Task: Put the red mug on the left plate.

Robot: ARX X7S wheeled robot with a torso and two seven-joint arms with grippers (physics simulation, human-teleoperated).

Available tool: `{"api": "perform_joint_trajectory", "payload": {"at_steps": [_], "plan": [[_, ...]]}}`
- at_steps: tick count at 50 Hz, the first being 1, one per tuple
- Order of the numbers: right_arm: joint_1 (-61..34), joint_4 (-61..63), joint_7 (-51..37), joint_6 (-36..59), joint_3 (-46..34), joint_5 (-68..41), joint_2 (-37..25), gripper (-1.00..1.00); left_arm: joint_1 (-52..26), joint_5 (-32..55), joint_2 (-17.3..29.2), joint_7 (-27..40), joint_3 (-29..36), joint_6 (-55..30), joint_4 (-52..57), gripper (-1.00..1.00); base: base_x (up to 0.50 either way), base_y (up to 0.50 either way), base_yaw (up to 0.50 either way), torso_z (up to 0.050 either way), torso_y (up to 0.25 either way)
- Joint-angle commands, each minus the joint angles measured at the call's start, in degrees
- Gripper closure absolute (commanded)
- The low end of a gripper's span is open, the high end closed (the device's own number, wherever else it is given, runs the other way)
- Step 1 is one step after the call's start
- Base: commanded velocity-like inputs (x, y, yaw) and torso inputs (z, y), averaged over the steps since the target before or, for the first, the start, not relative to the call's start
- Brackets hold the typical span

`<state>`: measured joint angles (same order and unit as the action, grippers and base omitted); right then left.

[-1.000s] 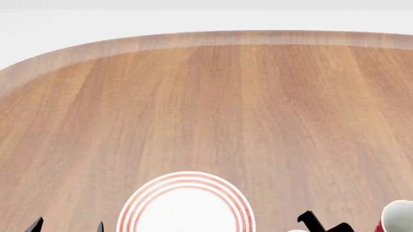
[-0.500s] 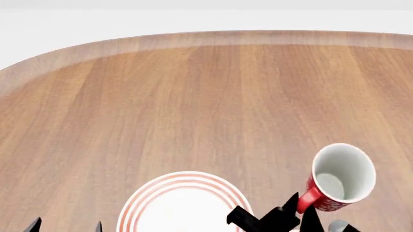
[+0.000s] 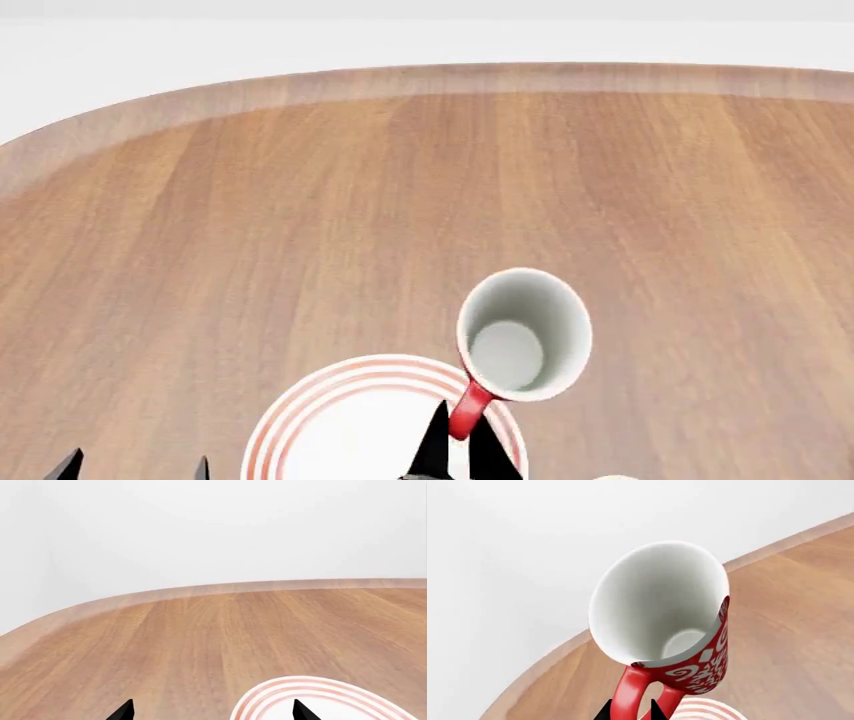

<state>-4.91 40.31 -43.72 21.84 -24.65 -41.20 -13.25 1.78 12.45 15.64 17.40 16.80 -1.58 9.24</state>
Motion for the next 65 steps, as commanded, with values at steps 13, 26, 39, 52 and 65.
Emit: {"api": "perform_joint_trajectory", "payload": {"at_steps": [13, 26, 39, 52, 65], "plan": [[-4.21, -12.25, 11.22, -1.53, -9.96, 5.38, 2.04, 1.00, -0.15, 0.24, 0.37, 0.55, 0.39, 0.07, 0.09, -1.00, 0.00, 0.00, 0.00, 0.000, 0.000], [-6.87, -22.62, 14.59, -1.58, -10.26, 2.61, 5.12, 1.00, -0.07, 0.48, 0.66, 0.86, 0.48, 0.14, 0.32, -1.00, 0.00, 0.00, 0.00, 0.000, 0.001], [-10.51, -33.45, 14.62, 0.65, -6.12, -3.73, 7.12, 1.00, 0.08, 0.54, 0.85, 1.22, 0.71, 0.24, 0.51, -1.00, 0.00, 0.00, 0.00, 0.000, 0.000], [-13.16, -38.68, 15.41, -0.20, -7.17, -2.75, 7.79, 1.00, -0.01, 0.69, 1.05, 1.44, 0.91, 0.31, 0.47, -1.00, 0.00, 0.00, 0.00, 0.000, 0.000], [-14.28, -39.94, 14.68, -0.09, -8.58, -2.46, 7.98, 1.00, -0.15, 0.89, 1.23, 1.65, 1.09, 0.29, 0.47, -1.00, 0.00, 0.00, 0.00, 0.000, 0.001]]}}
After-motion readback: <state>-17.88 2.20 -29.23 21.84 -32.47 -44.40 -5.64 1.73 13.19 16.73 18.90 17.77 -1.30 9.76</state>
